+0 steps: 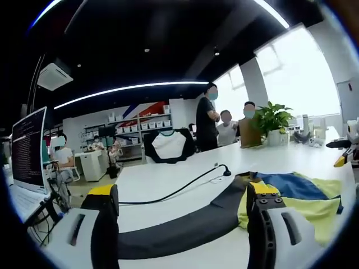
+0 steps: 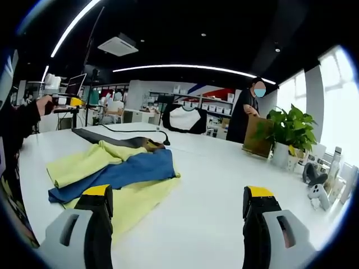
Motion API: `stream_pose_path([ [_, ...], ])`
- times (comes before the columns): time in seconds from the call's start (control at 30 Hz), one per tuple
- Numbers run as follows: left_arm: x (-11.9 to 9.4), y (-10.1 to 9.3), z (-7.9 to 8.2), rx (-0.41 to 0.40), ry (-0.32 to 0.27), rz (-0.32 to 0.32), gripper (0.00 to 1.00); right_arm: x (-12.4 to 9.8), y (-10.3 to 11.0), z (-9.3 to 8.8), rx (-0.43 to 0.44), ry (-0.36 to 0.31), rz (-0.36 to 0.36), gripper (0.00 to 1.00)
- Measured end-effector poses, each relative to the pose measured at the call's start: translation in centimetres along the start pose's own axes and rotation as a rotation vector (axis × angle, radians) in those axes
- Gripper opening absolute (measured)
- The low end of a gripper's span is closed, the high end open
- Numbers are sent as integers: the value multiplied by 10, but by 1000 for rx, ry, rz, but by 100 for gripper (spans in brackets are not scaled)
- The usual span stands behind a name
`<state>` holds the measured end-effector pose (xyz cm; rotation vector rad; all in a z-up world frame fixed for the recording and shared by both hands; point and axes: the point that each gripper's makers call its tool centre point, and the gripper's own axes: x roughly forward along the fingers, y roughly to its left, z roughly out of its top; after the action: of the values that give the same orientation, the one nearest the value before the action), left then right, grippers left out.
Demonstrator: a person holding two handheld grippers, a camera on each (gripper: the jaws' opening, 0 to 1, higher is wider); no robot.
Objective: Fold the garment on the visible template until the final outline fits inside the template.
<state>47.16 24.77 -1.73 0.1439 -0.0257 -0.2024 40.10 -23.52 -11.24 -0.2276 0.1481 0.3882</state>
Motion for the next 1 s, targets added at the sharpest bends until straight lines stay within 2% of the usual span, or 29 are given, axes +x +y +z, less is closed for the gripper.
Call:
stream_pose_path([
  [0.07, -3, -11, 6, 13, -49, -21, 100, 0, 1, 1, -3, -5, 1, 99],
  [0.2, -12, -35, 11, 13, -82, -65, 100, -2, 2, 2, -7, -10, 4, 99],
  [0.33, -21, -58, 8, -13, -86, -111, 100, -4, 2, 2, -6, -13, 0, 99],
  [0.5, -32, -88, -4, -15, -74, -150, 100, -4, 4, 2, -10, -14, 4, 99],
  [0.73, -48, -133, -27, -15, -28, -233, 100, -3, 8, 3, -8, -13, 11, 99],
  [1.0, -58, -162, -44, -55, 12, -292, 99, -5, 12, 2, -3, -13, 15, 99],
])
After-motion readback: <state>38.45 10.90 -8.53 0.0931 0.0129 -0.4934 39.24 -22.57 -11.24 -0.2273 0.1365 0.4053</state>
